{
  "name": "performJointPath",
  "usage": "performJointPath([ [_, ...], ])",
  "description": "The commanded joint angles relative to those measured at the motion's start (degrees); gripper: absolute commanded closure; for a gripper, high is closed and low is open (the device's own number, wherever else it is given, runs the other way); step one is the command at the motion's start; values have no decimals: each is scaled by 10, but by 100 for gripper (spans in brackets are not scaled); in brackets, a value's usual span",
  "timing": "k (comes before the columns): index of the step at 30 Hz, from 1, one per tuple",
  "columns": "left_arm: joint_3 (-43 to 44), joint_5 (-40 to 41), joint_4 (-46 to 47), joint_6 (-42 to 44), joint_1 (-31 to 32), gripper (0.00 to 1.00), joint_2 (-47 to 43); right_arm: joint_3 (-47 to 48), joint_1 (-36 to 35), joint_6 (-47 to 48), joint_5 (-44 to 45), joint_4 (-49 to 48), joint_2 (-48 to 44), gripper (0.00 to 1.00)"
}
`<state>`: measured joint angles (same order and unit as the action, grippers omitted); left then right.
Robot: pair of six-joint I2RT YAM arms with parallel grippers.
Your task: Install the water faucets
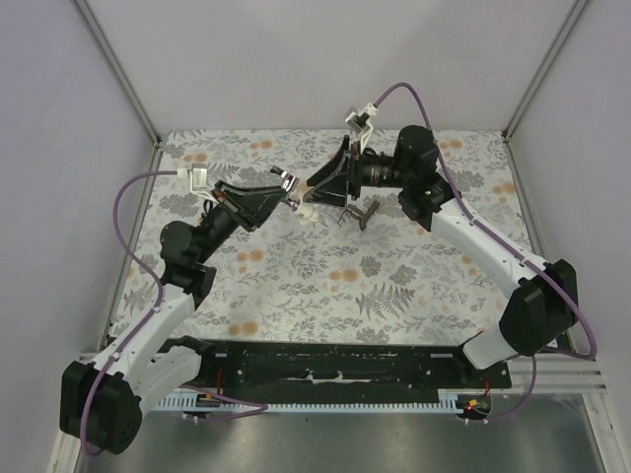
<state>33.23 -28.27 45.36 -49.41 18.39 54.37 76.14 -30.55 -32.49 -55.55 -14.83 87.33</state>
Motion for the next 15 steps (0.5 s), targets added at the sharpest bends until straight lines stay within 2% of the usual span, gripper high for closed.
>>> performJointPath([
  [1,8,68,13,-45,0,98,-43,-24,-1,126,20,11,-37,21],
  [8,5,95,-24,-54,-1,98,-53,-109,-19,141,44,-89,-49,20],
  [12,6,105,-27,-66,-1,98,-55,-140,-52,173,99,-128,-52,20],
  [15,6,105,-22,-75,0,98,-52,-151,-65,162,119,-173,-39,21],
])
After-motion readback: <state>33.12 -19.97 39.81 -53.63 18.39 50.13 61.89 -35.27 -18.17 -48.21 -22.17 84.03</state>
